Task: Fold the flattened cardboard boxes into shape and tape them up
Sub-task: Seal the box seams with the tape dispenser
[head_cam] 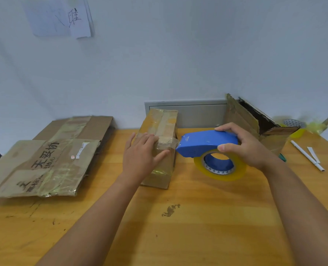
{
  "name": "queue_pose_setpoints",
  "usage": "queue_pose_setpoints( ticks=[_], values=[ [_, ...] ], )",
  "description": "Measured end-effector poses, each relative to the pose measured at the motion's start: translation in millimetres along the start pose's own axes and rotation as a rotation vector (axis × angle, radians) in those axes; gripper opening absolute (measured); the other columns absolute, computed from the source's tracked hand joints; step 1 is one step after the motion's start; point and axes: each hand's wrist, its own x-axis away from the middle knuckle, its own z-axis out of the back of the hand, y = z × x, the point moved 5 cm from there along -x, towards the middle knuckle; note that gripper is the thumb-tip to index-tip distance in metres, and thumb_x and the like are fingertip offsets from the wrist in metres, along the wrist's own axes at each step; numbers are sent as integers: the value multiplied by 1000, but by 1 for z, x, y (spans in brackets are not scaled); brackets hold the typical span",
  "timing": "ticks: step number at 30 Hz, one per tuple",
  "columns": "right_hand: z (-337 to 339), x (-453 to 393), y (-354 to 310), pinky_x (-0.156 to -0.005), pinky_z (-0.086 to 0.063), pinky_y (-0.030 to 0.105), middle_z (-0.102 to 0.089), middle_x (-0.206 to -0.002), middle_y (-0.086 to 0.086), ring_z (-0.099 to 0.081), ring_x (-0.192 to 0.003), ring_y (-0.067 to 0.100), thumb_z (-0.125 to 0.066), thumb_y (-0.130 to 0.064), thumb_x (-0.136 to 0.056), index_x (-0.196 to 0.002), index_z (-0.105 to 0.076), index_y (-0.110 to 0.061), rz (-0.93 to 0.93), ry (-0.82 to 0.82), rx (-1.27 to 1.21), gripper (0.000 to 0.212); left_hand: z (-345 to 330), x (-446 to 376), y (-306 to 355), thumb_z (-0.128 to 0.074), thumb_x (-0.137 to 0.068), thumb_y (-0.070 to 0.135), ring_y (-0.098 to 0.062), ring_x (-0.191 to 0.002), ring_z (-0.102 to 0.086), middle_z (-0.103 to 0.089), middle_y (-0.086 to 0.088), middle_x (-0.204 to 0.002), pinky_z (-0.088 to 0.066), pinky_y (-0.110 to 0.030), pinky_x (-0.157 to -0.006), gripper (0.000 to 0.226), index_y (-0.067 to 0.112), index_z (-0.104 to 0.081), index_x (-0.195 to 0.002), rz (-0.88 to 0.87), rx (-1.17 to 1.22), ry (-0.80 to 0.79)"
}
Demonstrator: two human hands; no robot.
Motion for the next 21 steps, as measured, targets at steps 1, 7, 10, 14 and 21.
queue_pose_setpoints(
  ticks=[1, 7, 10, 14, 21],
  values=[
    [-3, -2, -2, -75, -52, 28, -59, -111, -7, -63, -87, 9, -67, -57, -69, -115, -54, -53, -4, -20, 29, 48, 0, 0, 0, -58, -86, 69, -10, -117, -58, -67, 10, -117, -19, -38, -119, 53, 26, -67, -115, 0, 5, 2],
    [-18, -20, -20, -76, -47, 23, -60, -112, -12, -61, -93, 2, -60, -54, -76, -121, -55, -43, -36, -129, 143, 46, 0, -2, -1, -58, -84, 67, -10, -109, -60, -66, 10, -109, -21, -36, -116, 50, 26, -66, -110, -32, 9, -1],
    [-15, -26, -30, -82, -51, 29, -66, -107, -9, -64, -95, 11, -60, -54, -76, -112, -64, -39, -52, -134, 155, 40, -2, -1, 1, -56, -84, 66, -11, -109, -59, -66, 9, -110, -24, -35, -114, 50, 24, -66, -110, -39, 20, 0],
    [-12, -32, -41, -87, -53, 36, -68, -103, -8, -65, -94, 13, -60, -57, -74, -106, -69, -36, -59, -124, 189, 38, -1, -1, 4, -52, -83, 67, -13, -107, -61, -67, 8, -108, -29, -35, -110, 52, 23, -67, -106, -47, 33, 10],
    [-28, -22, 1, -85, -54, 35, -65, -108, -7, -62, -95, 13, -69, -58, -75, -107, -66, -31, -192, -177, 418, 42, 0, -3, -5, -48, -86, 73, -12, -113, -58, -66, 9, -117, -26, -37, -113, 58, 27, -65, -116, -7, 31, -61]
  ],
)
